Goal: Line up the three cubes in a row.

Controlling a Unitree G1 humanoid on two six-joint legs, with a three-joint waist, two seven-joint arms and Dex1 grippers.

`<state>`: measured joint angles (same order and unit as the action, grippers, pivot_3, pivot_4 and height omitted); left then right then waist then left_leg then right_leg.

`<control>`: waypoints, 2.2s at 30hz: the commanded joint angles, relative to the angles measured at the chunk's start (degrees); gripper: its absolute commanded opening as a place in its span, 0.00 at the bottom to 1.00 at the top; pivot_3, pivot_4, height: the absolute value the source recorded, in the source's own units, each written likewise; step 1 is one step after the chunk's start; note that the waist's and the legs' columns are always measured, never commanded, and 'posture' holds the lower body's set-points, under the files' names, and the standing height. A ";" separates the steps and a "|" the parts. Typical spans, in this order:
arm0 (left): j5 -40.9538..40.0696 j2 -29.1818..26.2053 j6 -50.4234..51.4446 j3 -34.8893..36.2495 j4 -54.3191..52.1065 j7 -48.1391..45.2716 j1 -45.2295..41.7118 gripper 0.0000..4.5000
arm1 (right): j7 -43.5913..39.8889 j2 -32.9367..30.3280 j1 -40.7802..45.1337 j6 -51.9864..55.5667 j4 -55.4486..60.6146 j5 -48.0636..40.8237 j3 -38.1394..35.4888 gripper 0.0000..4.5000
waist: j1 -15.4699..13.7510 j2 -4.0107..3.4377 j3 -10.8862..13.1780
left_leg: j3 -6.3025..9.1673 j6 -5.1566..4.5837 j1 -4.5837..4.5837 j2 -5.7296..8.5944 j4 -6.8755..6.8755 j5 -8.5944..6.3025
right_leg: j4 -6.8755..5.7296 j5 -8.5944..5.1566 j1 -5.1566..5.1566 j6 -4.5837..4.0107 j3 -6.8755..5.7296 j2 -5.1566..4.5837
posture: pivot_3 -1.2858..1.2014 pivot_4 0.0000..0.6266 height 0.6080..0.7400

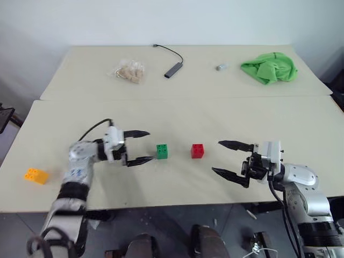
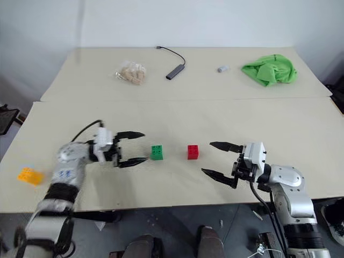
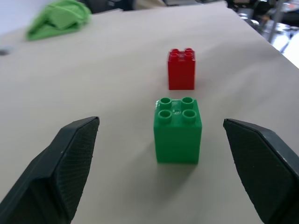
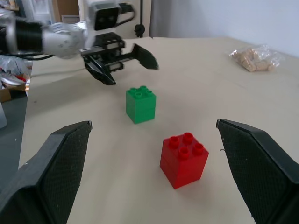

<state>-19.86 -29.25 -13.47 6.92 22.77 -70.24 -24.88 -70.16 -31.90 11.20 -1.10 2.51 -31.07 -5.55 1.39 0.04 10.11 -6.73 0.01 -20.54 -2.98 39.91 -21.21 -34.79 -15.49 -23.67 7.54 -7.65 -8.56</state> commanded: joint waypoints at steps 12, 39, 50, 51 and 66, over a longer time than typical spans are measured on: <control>-5.53 19.26 5.91 34.06 -41.51 49.64 44.05 1.00 | -4.52 4.92 8.47 3.98 2.20 -3.65 6.74 1.00 | -1.41 0.11 0.00 | 0.43 -0.13 0.11 -0.06 0.19 -0.21 | 0.18 0.00 0.22 -0.01 0.11 -0.06 | 0.52 0.24 1.00; -11.51 -1.58 11.82 35.31 -16.51 36.80 42.61 0.87 | -4.29 5.19 9.34 1.74 0.54 -0.70 6.00 1.00 | -0.29 0.21 -0.07 | -0.51 -0.07 0.27 -0.40 0.15 -0.72 | 0.03 -0.11 -0.12 -0.21 -0.21 0.06 | 0.52 0.24 1.00; -15.17 -9.44 16.91 28.34 -18.39 18.54 37.58 0.33 | -3.07 3.86 9.07 1.28 0.42 -0.47 5.04 1.00 | -0.02 0.21 -0.07 | -0.97 0.06 0.28 -0.59 0.14 -0.77 | -0.02 -0.13 -0.20 -0.26 -0.38 0.14 | 0.52 0.24 1.00; -13.71 -11.37 16.54 25.14 -19.12 15.78 34.95 0.33 | -3.17 3.62 9.13 1.38 0.21 -0.52 4.91 1.00 | -0.20 0.21 -0.07 | -0.97 0.06 0.27 -0.59 0.15 -0.77 | -0.06 -0.13 -0.21 -0.26 -0.38 0.14 | 0.52 0.24 1.00; 5.09 -11.94 -3.43 -4.07 21.98 -11.36 -10.60 0.33 | -0.60 0.54 6.30 2.01 2.74 -0.28 1.63 1.00 | 0.40 0.18 -0.07 | -1.73 0.12 0.21 -0.58 0.00 -0.76 | -0.27 -0.13 -0.79 -0.26 -0.38 0.18 | 0.52 0.24 1.00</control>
<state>-16.15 -40.86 -14.54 2.98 41.43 -80.67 -34.53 -71.65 -30.90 18.13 1.21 2.22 -30.67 -2.55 1.79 0.22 10.04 -8.47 0.13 -20.34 -3.56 39.92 -21.98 -35.06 -15.62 -24.46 7.28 -8.02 -8.39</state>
